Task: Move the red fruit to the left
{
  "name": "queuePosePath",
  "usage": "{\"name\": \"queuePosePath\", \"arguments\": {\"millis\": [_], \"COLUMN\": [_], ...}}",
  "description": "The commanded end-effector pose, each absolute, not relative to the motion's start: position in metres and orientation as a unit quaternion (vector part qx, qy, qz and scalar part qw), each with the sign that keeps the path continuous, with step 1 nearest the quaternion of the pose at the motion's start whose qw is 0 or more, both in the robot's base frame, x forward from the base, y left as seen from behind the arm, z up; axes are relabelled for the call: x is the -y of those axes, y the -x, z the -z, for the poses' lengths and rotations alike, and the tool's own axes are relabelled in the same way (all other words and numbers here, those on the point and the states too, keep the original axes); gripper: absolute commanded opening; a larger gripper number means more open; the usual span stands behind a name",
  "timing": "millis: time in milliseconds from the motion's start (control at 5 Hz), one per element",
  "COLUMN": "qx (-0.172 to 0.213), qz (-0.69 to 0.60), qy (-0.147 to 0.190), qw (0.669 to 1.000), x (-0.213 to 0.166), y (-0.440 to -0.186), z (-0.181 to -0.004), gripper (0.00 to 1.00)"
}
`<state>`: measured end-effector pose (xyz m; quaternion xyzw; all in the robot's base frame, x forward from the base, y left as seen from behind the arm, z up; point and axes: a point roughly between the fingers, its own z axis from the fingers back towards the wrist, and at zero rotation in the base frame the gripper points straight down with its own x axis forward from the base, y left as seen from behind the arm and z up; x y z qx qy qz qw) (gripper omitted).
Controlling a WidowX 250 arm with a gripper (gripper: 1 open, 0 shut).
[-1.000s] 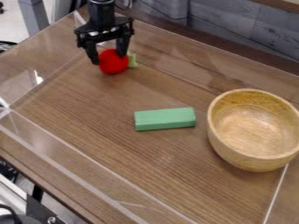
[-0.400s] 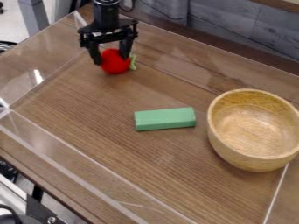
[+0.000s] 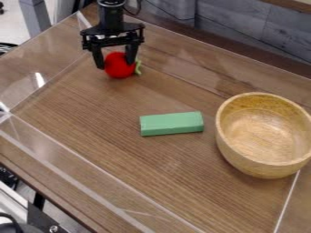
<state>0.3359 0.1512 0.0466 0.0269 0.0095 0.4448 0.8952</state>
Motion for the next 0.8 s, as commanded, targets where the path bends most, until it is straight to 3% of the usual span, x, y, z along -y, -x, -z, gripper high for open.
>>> {"name": "queuePosePath", "arguments": {"millis": [0,600], "qx": [0.010,0.026], "qz": [-0.443,-0.384], "qy": [-0.022,-0.008], "qw": [0.896,0.923], "x": [-0.143,-0.149], "y": [-0.346,-0.357], "z": [-0.073,-0.113], "gripper": [1.00,1.00]}}
